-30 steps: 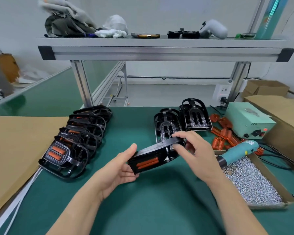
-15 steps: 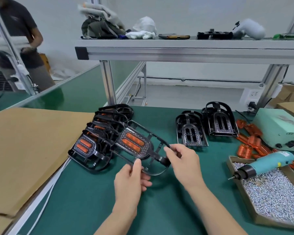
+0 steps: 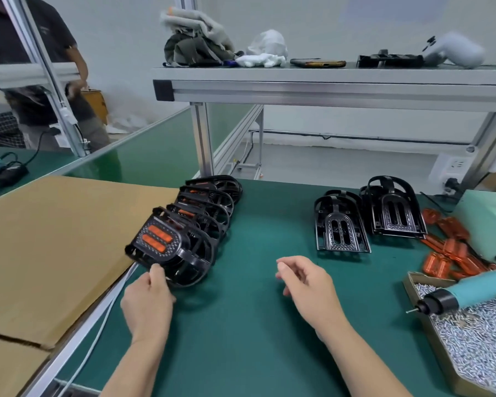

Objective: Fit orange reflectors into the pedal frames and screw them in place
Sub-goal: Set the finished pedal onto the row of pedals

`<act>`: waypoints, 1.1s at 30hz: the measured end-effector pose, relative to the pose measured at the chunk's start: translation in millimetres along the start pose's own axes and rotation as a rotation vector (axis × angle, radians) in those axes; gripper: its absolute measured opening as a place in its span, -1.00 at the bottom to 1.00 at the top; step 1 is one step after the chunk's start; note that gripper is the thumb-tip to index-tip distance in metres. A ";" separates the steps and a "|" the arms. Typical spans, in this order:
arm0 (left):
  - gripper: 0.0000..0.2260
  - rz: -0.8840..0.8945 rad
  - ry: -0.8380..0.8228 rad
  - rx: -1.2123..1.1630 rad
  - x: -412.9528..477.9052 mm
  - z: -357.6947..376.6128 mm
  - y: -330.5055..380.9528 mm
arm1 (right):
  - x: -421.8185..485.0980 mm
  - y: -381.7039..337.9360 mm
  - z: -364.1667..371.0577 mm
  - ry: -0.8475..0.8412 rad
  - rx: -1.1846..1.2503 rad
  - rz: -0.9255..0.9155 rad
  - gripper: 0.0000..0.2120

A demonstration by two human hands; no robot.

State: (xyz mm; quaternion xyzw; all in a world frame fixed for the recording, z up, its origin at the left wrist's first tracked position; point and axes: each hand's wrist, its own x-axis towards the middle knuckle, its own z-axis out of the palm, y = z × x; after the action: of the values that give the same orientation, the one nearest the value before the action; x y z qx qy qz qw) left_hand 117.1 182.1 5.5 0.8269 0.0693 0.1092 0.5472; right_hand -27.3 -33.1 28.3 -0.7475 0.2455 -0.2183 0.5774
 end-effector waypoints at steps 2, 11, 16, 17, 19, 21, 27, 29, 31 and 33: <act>-0.48 -0.071 -0.022 -0.039 7.5 1.5 -2.6 | 0.5 6.5 0.4 -0.019 -0.048 0.022 -0.92; -0.39 -0.092 -0.313 0.337 34.6 -10.0 0.6 | 3.1 20.8 2.0 -0.028 -0.103 0.042 -0.89; -0.41 0.030 -0.372 0.680 41.5 -21.6 0.6 | 3.6 23.2 1.3 -0.015 -0.121 0.057 -0.87; -0.44 0.067 -0.339 0.721 40.6 -22.0 -0.5 | 3.7 23.2 1.1 -0.006 -0.129 0.063 -0.87; -0.54 0.112 -0.259 0.764 36.5 -23.5 0.6 | 4.7 22.0 0.8 0.045 -0.159 0.066 -0.84; -0.60 0.142 -0.243 0.824 33.9 -25.2 3.4 | 7.3 19.9 -1.0 0.133 -0.201 0.060 -0.73; -0.73 0.117 -0.307 0.952 35.7 -29.3 11.0 | 31.1 8.9 -20.5 0.376 0.423 0.278 -0.38; -0.80 0.191 -0.359 1.030 29.8 -26.7 13.7 | 41.4 6.0 -28.5 0.424 0.525 0.301 -0.40; -0.80 0.265 -0.405 1.070 25.8 -21.7 16.3 | 50.0 3.4 -35.7 0.439 0.605 0.335 -0.47; -0.78 0.254 -0.427 0.981 26.3 -16.4 16.5 | 55.7 4.3 -41.0 0.417 0.719 0.366 -0.54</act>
State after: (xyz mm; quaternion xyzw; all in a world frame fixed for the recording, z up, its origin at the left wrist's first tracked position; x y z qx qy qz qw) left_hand 138.2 196.4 29.6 0.9907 -0.1006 -0.0410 0.0818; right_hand -9.1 -99.4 36.3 -0.3838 0.3930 -0.3299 0.7677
